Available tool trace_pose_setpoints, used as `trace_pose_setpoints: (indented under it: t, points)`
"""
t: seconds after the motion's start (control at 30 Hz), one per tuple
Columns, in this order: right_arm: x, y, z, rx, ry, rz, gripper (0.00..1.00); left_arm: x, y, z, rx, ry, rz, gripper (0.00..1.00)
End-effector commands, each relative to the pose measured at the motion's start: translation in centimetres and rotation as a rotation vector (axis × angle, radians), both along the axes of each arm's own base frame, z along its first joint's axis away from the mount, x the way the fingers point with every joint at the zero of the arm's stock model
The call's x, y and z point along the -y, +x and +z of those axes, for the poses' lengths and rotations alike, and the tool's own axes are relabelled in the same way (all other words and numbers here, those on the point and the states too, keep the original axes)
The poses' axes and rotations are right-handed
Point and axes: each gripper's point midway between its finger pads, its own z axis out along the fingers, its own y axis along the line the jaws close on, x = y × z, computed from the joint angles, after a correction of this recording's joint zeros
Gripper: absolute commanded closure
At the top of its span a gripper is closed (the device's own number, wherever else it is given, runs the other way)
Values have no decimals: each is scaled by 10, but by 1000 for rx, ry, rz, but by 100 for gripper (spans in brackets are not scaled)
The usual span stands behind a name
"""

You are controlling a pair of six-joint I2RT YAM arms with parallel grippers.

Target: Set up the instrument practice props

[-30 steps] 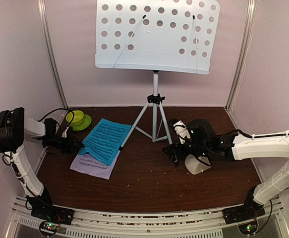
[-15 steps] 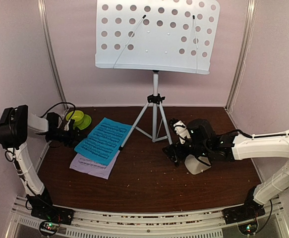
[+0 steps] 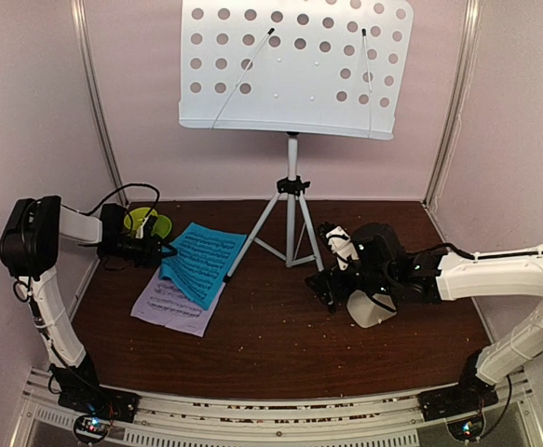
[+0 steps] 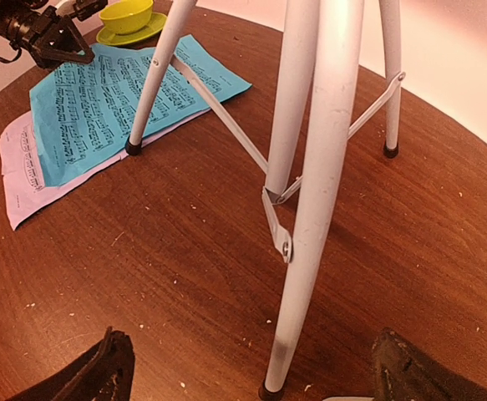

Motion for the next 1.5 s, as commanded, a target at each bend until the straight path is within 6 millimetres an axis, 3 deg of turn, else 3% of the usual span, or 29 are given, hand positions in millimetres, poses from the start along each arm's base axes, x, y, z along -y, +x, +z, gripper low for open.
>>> trace_pose_setpoints:
  t: [0.0,0.3,0.4,0.5,0.63,0.83,1.0,1.07,1.17,1.23,1.47]
  points:
    - [-1,3,12,28,13,-9,0,-10,0,-11,-12,91,3,58]
    - [-2,2,12,26,13,-6,0,-11,-1,-1,19,101,3,59]
    - [-1,2,13,26,16,-6,0,-7,0,5,31,75,-16,43]
    - [0,1,12,26,13,-5,0,-2,1,11,41,40,-56,38]
    - [3,-1,10,24,12,-8,0,2,3,17,46,11,-82,39]
    - [5,-3,7,22,13,-9,0,8,-2,42,91,-23,-119,48]
    - [-1,0,10,24,20,-3,0,6,-6,32,49,-2,-117,49]
    - [-3,1,10,23,19,2,0,6,-7,23,15,-9,-117,44]
    - [-4,2,12,27,20,3,0,5,-11,12,-19,4,-107,26]
    - [-4,2,11,26,19,4,0,4,-14,8,-29,4,-107,19]
    - [-5,1,8,23,14,12,0,-1,-7,8,-1,54,-78,40]
